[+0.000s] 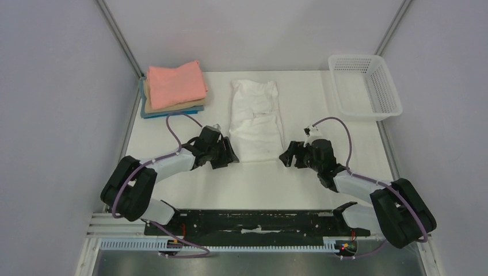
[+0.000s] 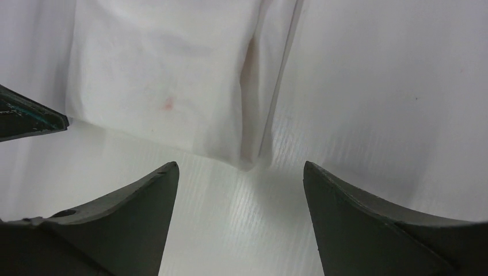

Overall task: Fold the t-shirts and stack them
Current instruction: Grab one side of the 2/3 rectangular tshirt with both arms

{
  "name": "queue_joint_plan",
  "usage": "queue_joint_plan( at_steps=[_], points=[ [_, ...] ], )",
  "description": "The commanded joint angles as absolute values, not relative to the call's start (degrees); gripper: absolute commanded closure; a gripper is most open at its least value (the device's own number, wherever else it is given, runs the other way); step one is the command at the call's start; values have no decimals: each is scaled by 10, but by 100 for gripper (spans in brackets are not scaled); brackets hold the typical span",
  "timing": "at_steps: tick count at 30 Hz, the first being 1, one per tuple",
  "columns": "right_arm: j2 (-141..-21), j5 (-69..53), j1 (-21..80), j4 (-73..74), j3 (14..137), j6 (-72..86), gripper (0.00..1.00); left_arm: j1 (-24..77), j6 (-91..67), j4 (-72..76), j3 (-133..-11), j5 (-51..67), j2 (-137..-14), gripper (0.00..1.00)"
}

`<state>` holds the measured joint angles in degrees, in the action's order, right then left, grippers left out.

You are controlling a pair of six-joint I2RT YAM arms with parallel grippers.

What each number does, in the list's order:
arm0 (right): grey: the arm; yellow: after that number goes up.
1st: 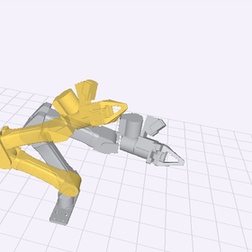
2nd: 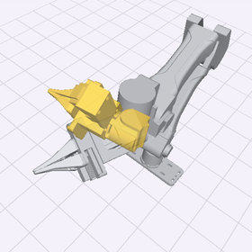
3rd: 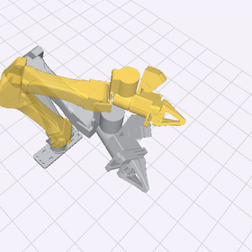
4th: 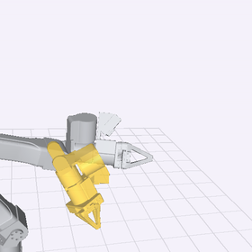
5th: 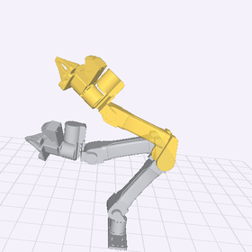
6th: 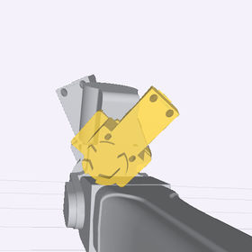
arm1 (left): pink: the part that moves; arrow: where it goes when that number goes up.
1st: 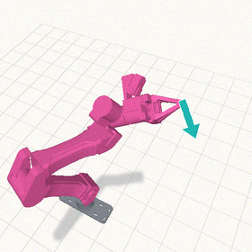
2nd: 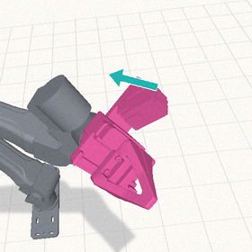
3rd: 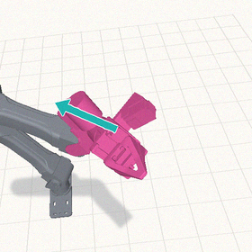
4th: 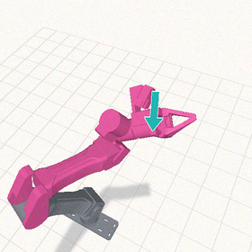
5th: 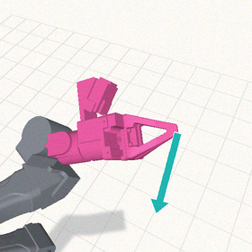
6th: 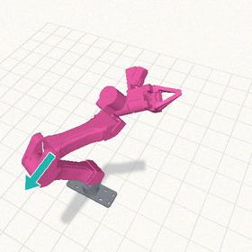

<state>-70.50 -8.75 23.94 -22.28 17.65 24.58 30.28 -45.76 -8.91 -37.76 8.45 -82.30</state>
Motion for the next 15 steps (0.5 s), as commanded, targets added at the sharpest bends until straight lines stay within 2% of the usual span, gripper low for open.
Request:
queue_joint_plan(
  at_steps=[1, 6, 10, 14, 15],
  points=[
    [-700, -83, 241, -260, 157, 290, 21, 321, -487, -47, -379, 96, -855, 40],
    [-744, -92, 241, -290, 163, 305, 32, 321, -492, -47, -386, 67, -890, 51],
    [-772, -85, 240, -303, 165, 312, 35, 321, -493, -47, -397, 52, -917, 58],
    [-801, -117, 241, -325, 166, 323, 52, 321, -487, -48, -409, 55, -938, 78],
    [-805, -126, 241, -336, 162, 328, 58, 321, -486, -49, -411, 53, -943, 85]
  ],
)
